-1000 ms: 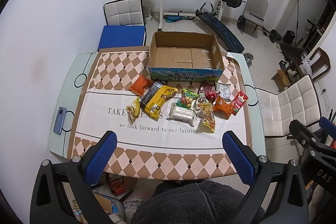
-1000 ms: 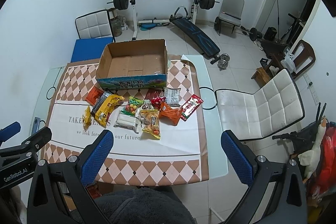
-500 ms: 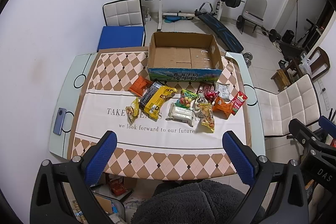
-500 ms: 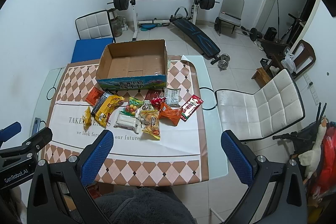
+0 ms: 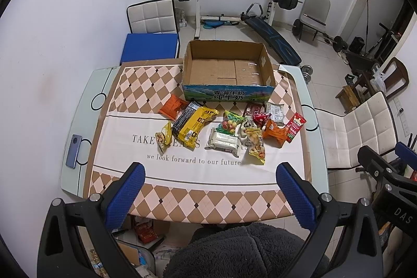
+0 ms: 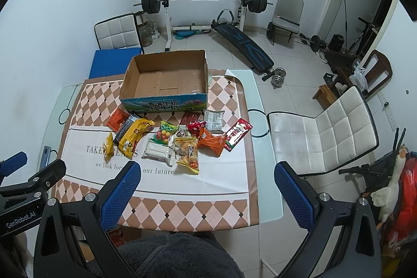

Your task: Organize snacks

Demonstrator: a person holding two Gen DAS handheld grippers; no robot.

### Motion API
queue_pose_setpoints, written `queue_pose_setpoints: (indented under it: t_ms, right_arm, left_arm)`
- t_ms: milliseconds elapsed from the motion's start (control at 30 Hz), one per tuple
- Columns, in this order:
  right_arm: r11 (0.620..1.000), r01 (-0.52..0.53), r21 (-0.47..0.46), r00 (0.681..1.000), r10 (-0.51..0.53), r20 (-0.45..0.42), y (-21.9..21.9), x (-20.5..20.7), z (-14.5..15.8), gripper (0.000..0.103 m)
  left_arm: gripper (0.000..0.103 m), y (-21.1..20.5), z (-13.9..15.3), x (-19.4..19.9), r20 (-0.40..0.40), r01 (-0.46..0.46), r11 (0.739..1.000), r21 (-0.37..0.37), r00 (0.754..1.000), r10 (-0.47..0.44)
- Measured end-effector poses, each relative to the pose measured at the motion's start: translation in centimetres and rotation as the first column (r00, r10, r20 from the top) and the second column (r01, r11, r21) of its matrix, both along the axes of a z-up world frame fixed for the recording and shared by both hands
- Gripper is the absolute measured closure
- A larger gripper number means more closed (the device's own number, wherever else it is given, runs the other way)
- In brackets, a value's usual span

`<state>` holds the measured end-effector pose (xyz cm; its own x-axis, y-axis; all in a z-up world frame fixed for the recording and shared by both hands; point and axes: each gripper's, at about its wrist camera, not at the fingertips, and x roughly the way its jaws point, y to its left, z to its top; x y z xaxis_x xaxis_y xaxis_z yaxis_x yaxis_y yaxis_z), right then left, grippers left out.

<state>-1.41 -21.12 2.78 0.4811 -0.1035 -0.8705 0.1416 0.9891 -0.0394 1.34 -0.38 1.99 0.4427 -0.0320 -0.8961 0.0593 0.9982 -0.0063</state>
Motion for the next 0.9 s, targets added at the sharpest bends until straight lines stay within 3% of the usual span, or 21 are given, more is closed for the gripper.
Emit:
queue_pose_setpoints:
  t_ms: [633, 767, 900]
  right_arm:
    - [1.0, -0.013, 0.02, 1.0, 0.013, -0.016, 0.7, 1.8, 0.7, 0.0]
    - [0.999, -0.018, 0.047, 0.999, 0.02, -0.034, -0.1, 2.9, -1.2, 0.0]
    - [0.994, -0.026, 0.11, 0.996, 0.035, -0.078, -1.2, 5.2, -4.5, 0.0]
  left_arm:
    - [0.0, 0.0, -0.1, 0.2, -0.006, -0.01, 1.0, -0.004, 1.0, 0.01]
    - [0.0, -0.2, -0.6, 1.7, -0.005, -0.041, 0.999, 0.007, 0.999, 0.041]
    - [0.0, 0.0, -3.9, 3.9, -0.007, -0.079, 0.994, 0.073, 0.997, 0.08]
